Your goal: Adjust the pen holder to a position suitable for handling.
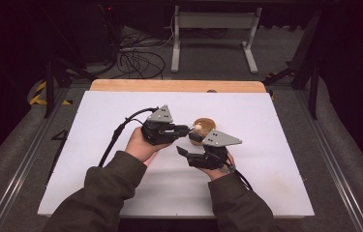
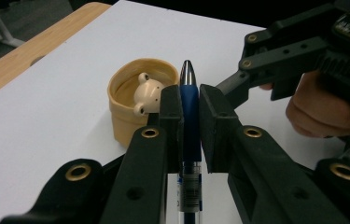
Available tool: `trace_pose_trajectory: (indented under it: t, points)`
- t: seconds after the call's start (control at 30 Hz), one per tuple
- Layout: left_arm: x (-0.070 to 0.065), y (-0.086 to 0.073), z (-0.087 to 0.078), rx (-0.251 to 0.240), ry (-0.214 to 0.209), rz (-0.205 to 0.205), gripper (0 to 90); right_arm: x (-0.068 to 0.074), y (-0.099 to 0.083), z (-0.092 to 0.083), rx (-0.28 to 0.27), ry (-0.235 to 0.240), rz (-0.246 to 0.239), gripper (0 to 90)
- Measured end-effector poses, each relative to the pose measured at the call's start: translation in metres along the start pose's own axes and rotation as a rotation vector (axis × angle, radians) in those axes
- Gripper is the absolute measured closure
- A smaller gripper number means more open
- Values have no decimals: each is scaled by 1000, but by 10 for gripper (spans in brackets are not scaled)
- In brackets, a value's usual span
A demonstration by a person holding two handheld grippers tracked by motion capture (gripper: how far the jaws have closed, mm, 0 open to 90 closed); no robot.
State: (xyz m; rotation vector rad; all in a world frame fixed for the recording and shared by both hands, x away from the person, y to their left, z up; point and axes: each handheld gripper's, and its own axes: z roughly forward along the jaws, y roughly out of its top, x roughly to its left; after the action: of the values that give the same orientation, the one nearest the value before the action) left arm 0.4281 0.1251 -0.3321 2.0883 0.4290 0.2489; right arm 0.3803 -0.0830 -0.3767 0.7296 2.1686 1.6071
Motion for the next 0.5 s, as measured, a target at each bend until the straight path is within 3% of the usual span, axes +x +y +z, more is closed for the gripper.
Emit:
trace_pose_trajectory:
  t: [0.5]
  points:
    - [-7,3,4,-30,-10,-22,801,7,-3,9,-25,-3,53,381]
